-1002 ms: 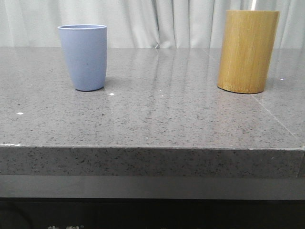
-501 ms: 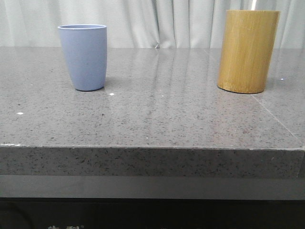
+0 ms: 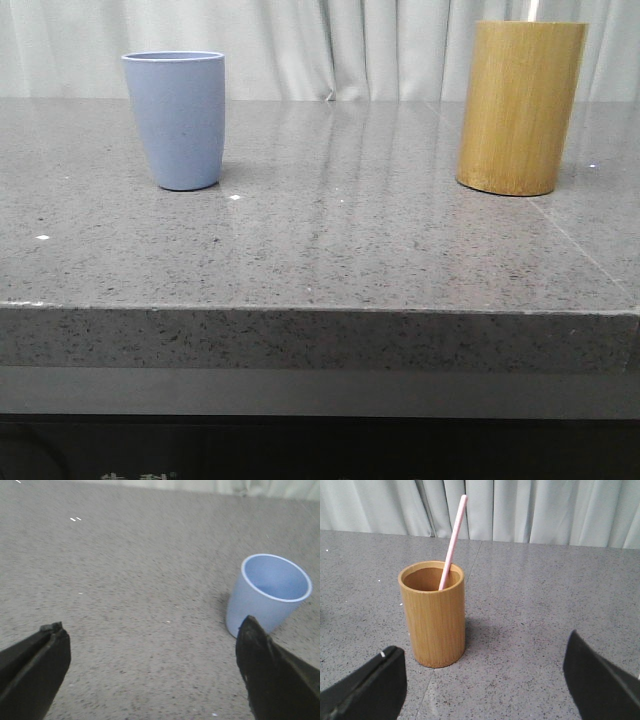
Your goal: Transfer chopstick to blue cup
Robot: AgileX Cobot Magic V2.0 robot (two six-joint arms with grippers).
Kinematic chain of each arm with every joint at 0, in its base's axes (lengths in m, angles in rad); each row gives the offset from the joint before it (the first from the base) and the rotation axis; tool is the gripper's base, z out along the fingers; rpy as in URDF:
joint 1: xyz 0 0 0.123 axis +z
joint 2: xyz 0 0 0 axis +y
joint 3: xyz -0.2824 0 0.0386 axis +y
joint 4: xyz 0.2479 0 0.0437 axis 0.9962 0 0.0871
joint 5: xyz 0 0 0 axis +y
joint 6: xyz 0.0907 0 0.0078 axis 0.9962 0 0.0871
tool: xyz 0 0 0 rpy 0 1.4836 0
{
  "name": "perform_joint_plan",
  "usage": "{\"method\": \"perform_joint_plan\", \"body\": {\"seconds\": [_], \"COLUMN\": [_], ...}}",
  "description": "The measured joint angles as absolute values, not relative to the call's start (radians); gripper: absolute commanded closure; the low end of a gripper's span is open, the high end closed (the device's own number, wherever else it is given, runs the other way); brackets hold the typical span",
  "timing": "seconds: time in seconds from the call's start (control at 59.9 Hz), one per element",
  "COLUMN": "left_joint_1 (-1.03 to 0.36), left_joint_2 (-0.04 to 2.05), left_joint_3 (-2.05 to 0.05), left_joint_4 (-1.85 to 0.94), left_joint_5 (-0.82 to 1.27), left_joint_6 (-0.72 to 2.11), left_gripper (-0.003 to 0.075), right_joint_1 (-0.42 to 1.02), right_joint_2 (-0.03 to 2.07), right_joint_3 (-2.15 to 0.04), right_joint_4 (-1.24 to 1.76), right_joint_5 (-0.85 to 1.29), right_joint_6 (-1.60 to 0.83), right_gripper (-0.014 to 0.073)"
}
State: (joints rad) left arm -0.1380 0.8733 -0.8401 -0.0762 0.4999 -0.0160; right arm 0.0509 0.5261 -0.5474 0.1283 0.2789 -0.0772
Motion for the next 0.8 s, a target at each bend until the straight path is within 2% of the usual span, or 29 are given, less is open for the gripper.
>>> {"method": "perform_joint_plan", "body": {"seconds": [0.401,0.802], "left_joint_1": [-0.297,-0.309], "left_joint_2": [1.43,1.751], "left_joint_3": [-1.484,-1.778], "left_joint_4": [-0.079,-0.094], "left_joint_5": [0.989,1.164], "left_joint_6": [0.0,0.027], "left_gripper": [0.0071,0.0071], "right_joint_1": [0.051,0.051], "right_joint_2": [0.526,0.526], "right_joint_3": [-0.547,-0.547], "right_joint_4": [0.128,0.128], "right_joint_5": [0.277,0.275], "right_joint_6": [-0.077,-0.077], "right_gripper": [-0.005,-0.005]}}
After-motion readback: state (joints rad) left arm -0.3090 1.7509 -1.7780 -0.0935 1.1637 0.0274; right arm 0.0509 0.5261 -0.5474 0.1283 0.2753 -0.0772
